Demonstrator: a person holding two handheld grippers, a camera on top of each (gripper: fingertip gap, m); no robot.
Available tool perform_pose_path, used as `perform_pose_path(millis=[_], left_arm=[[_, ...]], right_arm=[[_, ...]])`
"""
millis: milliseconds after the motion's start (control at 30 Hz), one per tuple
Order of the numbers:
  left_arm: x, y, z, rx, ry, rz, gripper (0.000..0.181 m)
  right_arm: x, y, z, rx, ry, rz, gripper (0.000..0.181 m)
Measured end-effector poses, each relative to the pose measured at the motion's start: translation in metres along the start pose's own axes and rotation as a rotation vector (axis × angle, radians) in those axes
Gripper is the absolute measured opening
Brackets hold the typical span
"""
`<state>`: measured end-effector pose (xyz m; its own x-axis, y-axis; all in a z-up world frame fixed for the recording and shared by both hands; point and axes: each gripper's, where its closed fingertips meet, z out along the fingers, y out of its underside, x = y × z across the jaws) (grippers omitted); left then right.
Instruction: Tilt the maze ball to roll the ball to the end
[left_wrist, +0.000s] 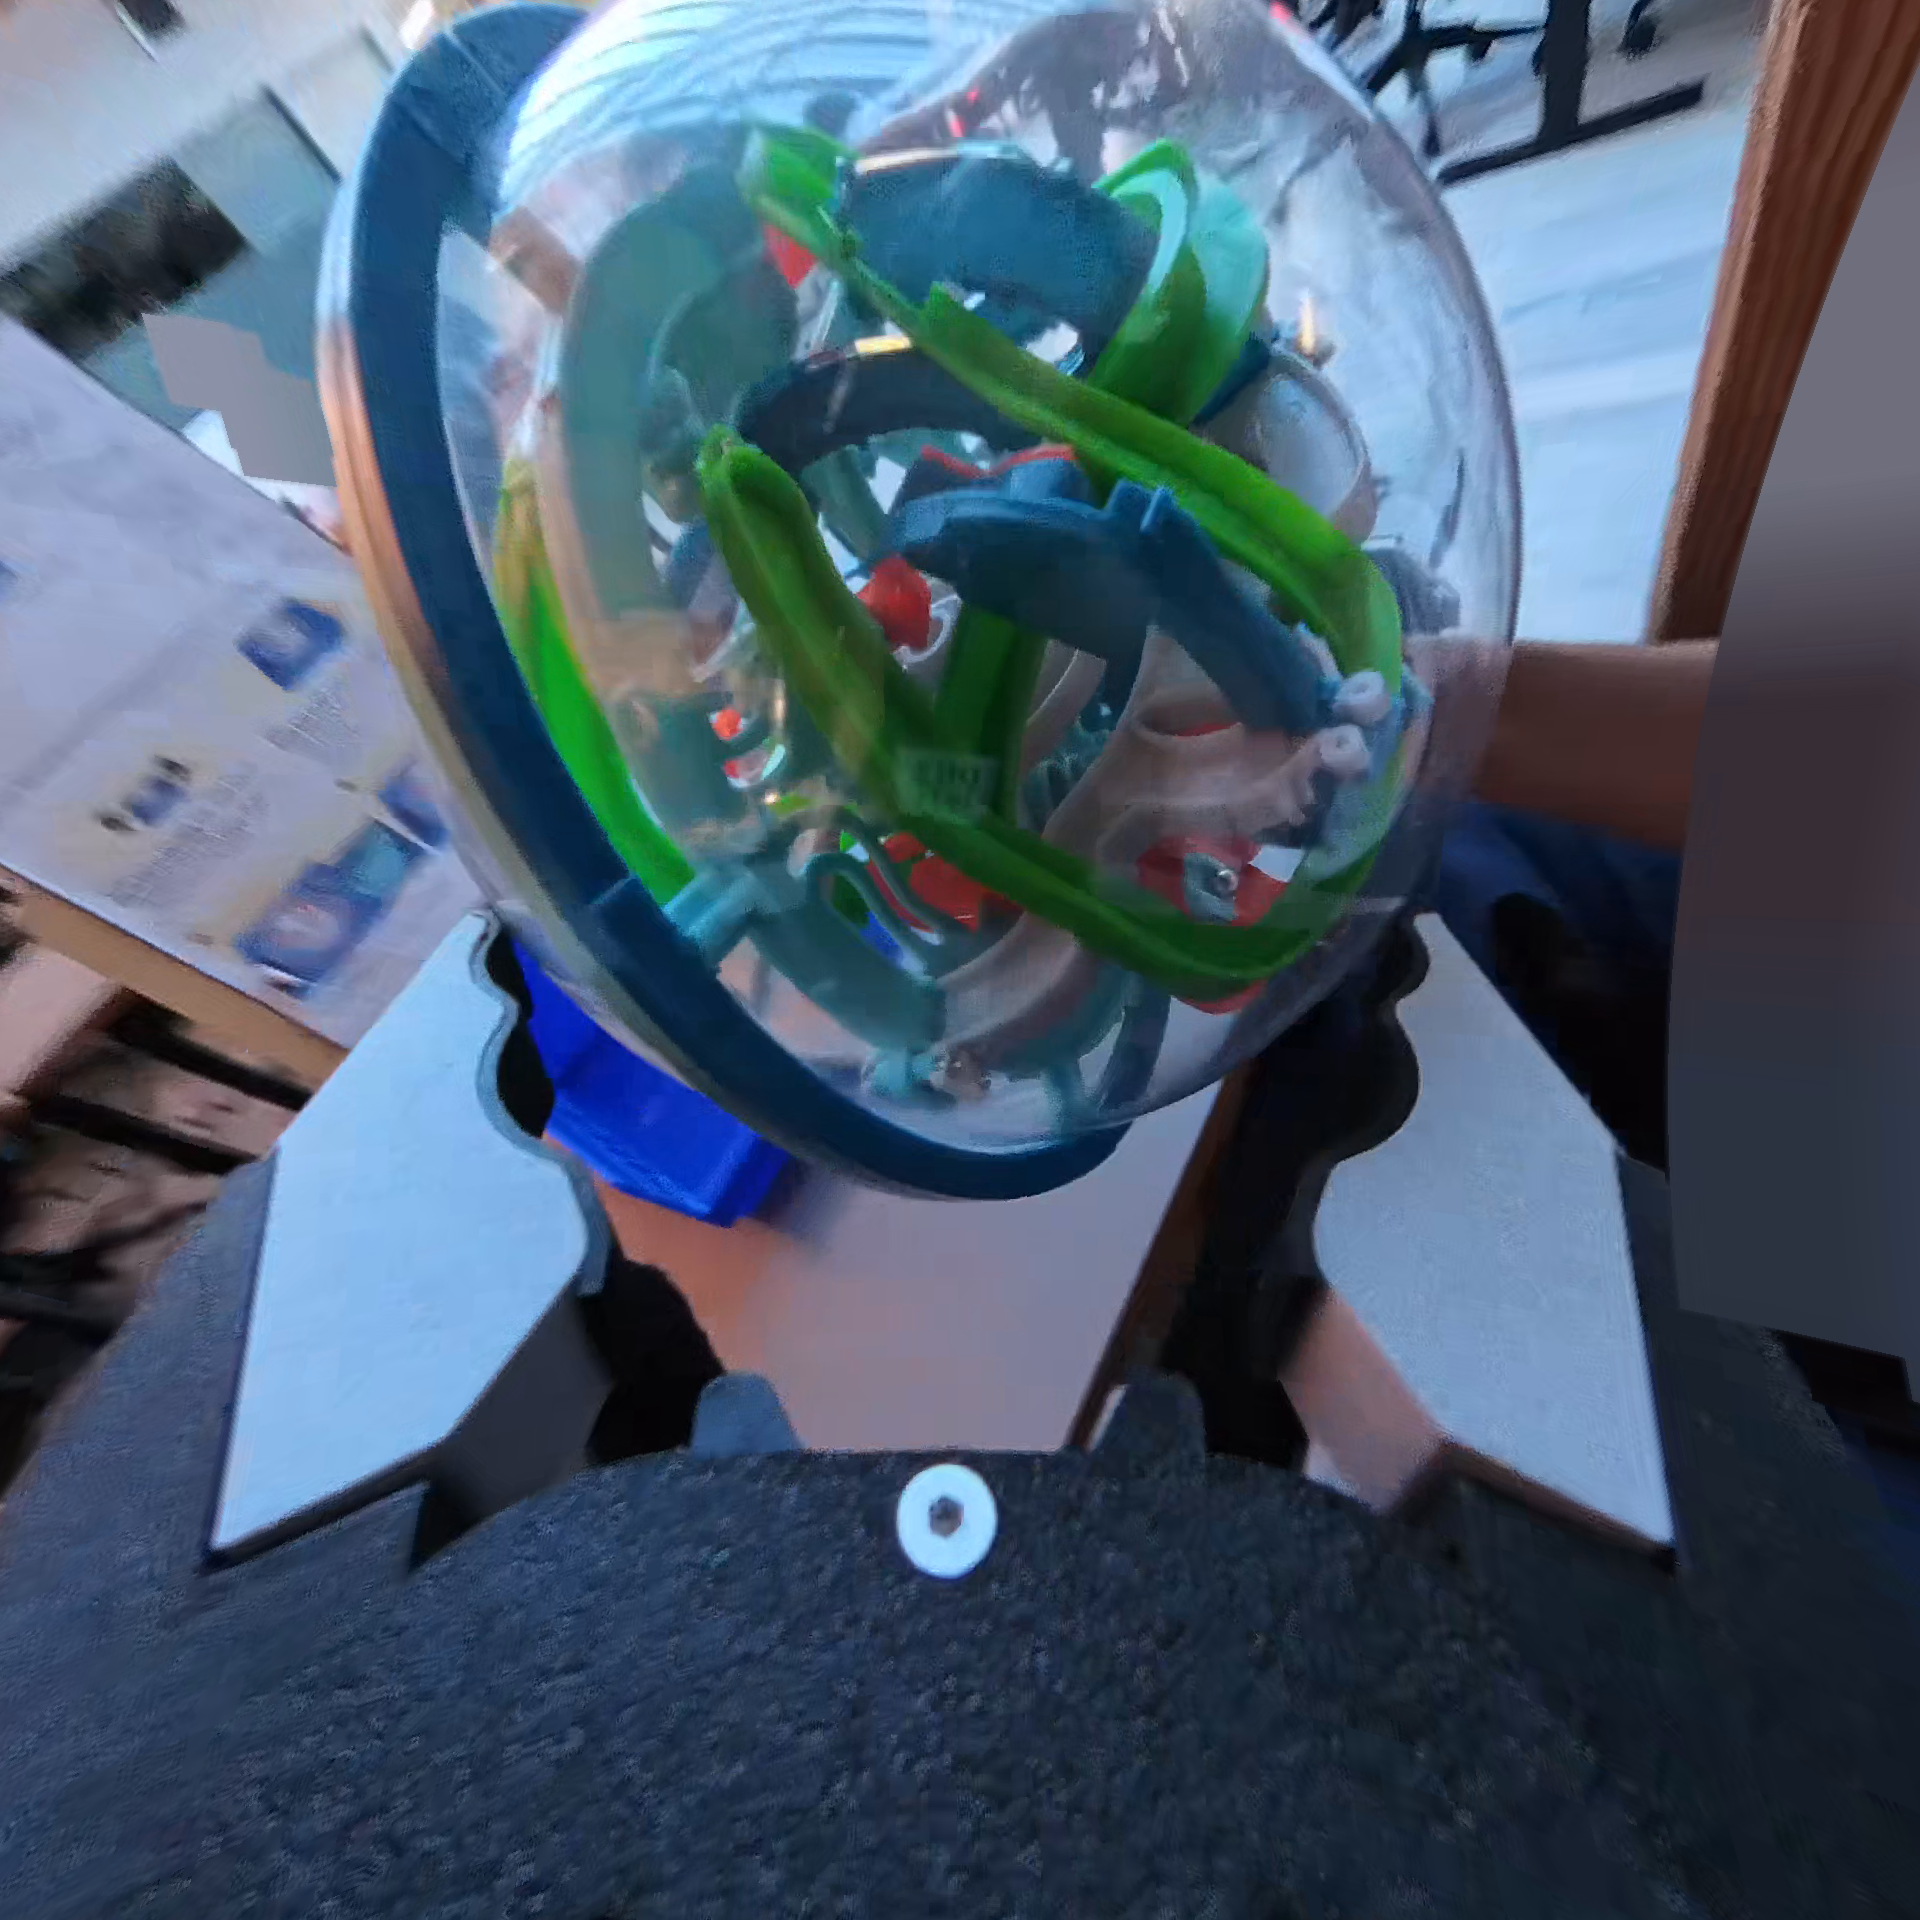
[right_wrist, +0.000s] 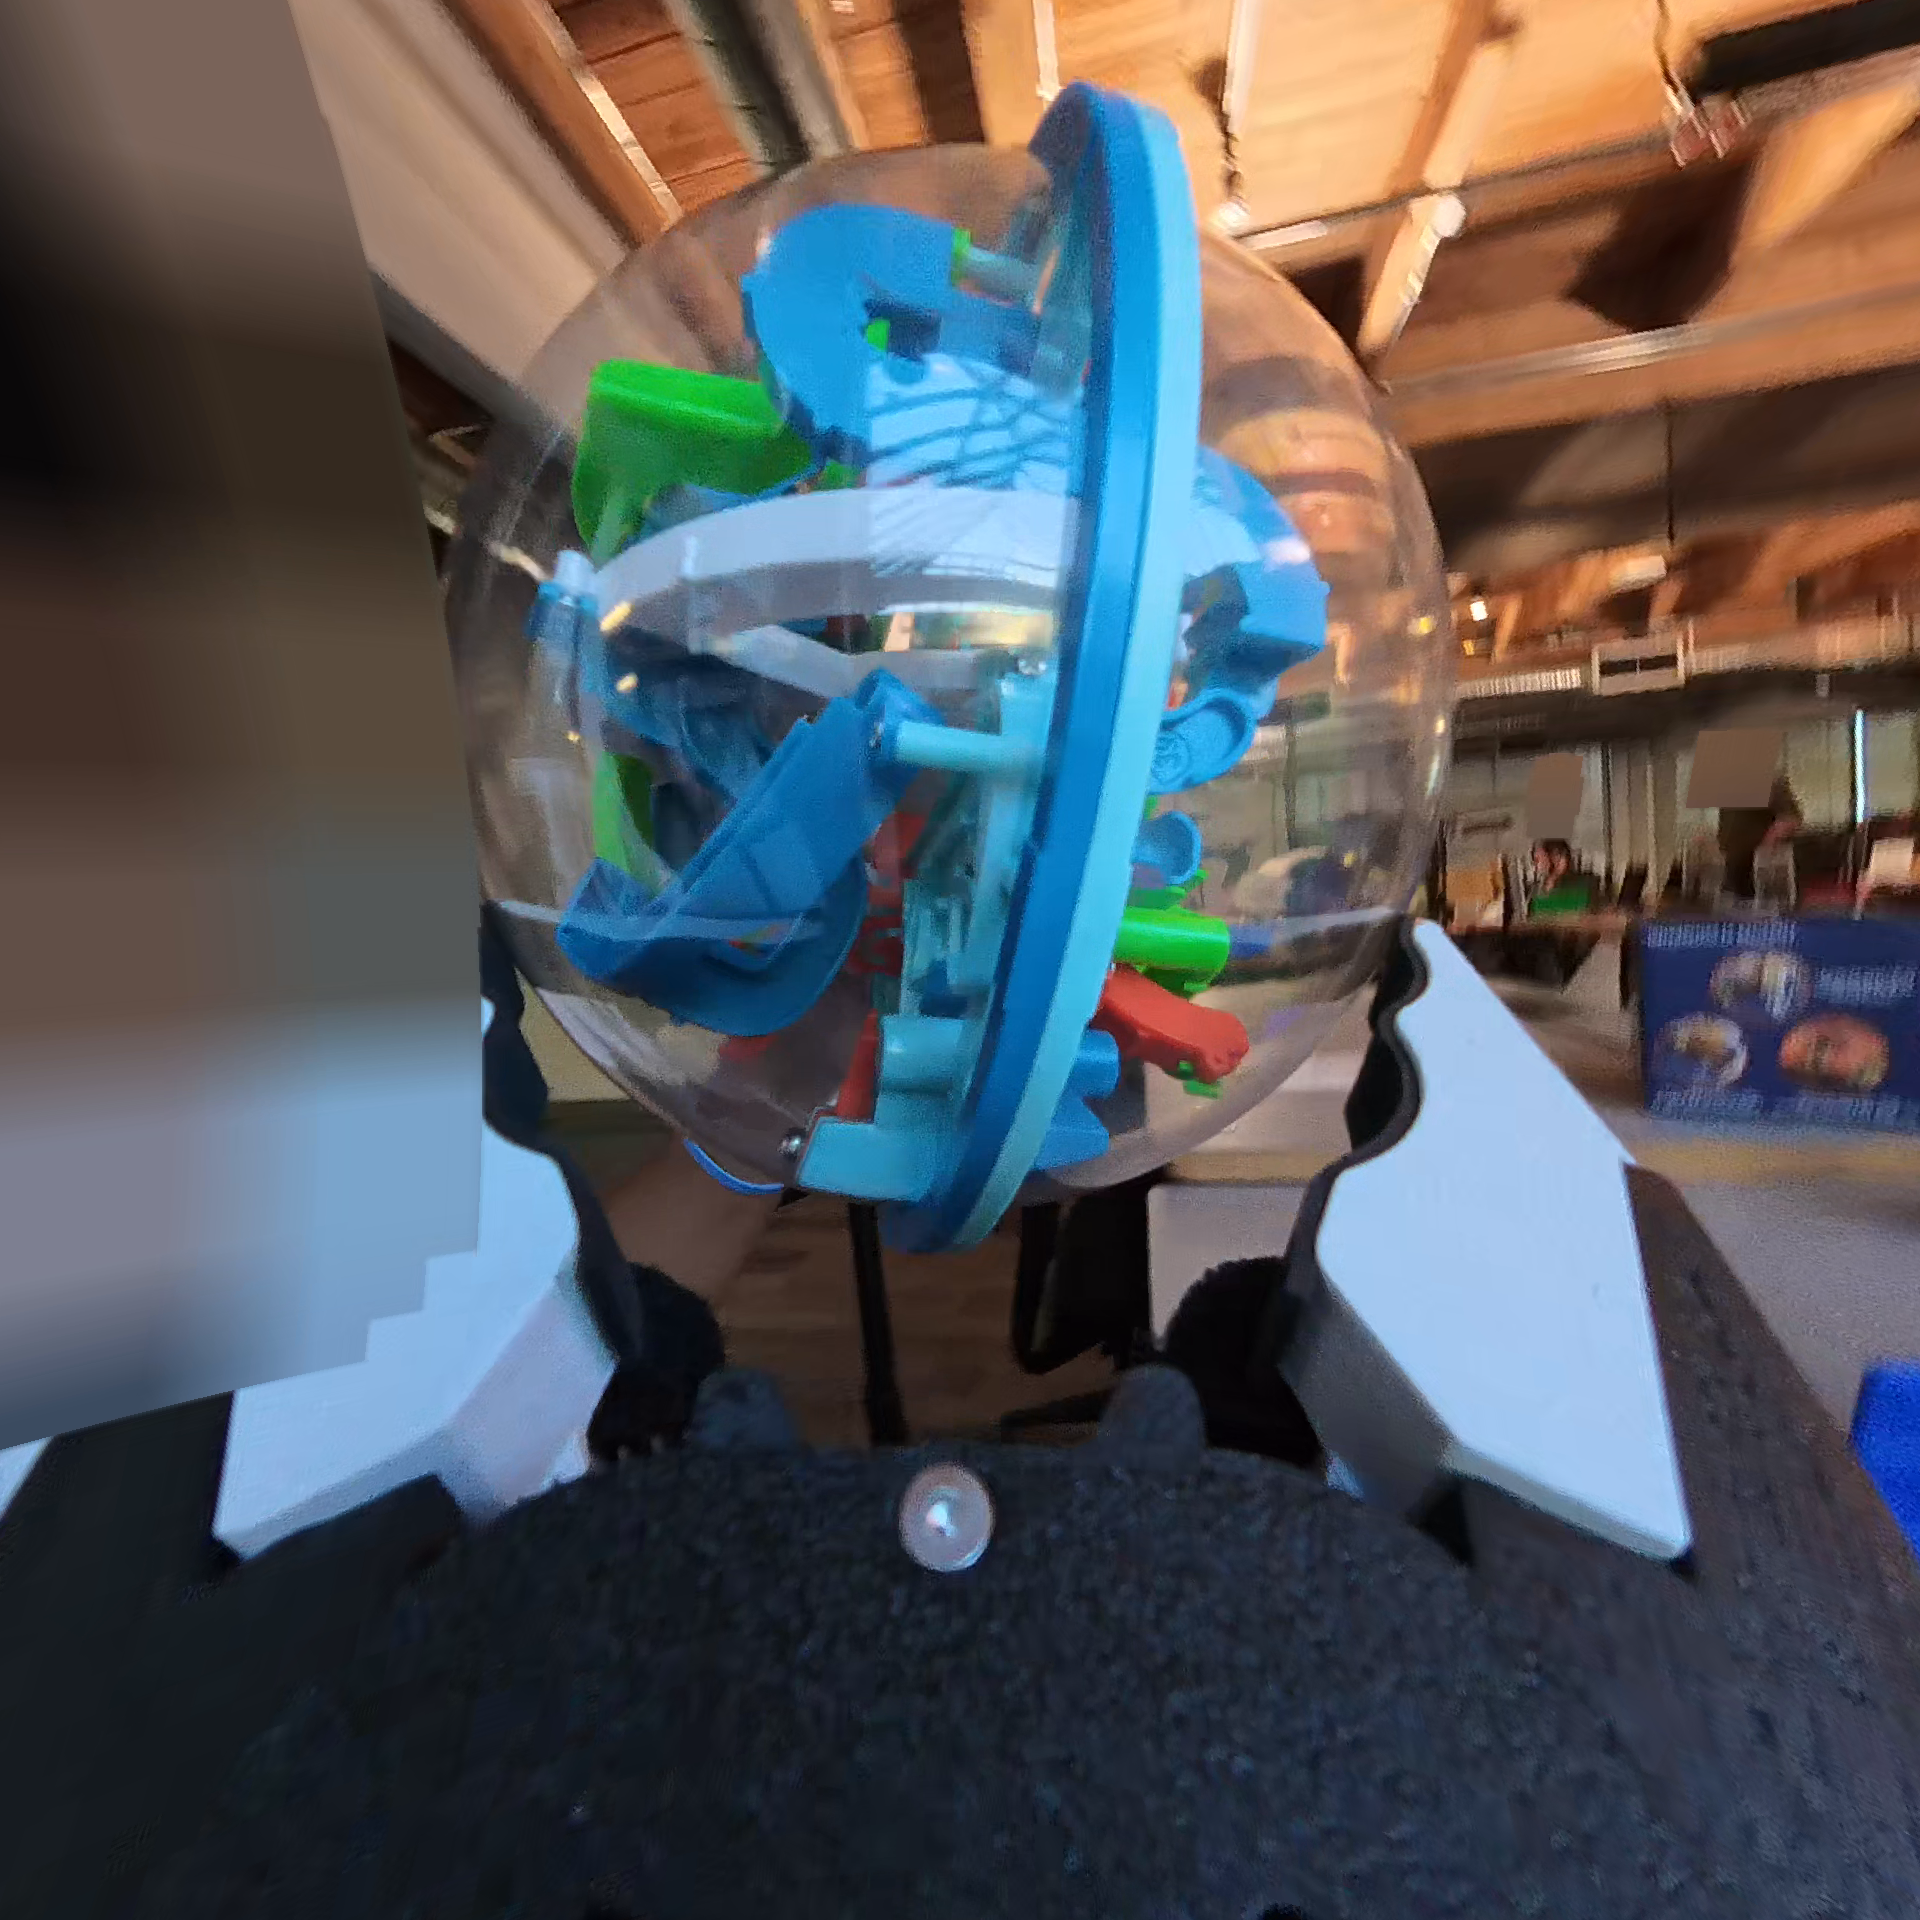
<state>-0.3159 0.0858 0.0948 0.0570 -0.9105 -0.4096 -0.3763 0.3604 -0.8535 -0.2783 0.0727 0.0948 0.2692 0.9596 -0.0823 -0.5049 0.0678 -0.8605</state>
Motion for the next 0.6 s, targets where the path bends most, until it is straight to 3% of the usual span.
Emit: perform_pose_path(millis=[267,467,600], left_arm=[[0.006,0.105,0.062,0.012,0.219,-0.649,0.153],[0.021,0.149,0.095,-0.008,0.286,-0.886,0.153],[0.040,0.179,0.109,-0.156,0.264,-0.830,0.158]], right_arm=[[0.060,0.082,-0.054,-0.178,0.347,0.540,0.155],[0.084,0.117,-0.088,-0.264,0.469,0.722,0.155],[0.088,0.135,-0.099,-0.353,0.504,0.800,0.155]])
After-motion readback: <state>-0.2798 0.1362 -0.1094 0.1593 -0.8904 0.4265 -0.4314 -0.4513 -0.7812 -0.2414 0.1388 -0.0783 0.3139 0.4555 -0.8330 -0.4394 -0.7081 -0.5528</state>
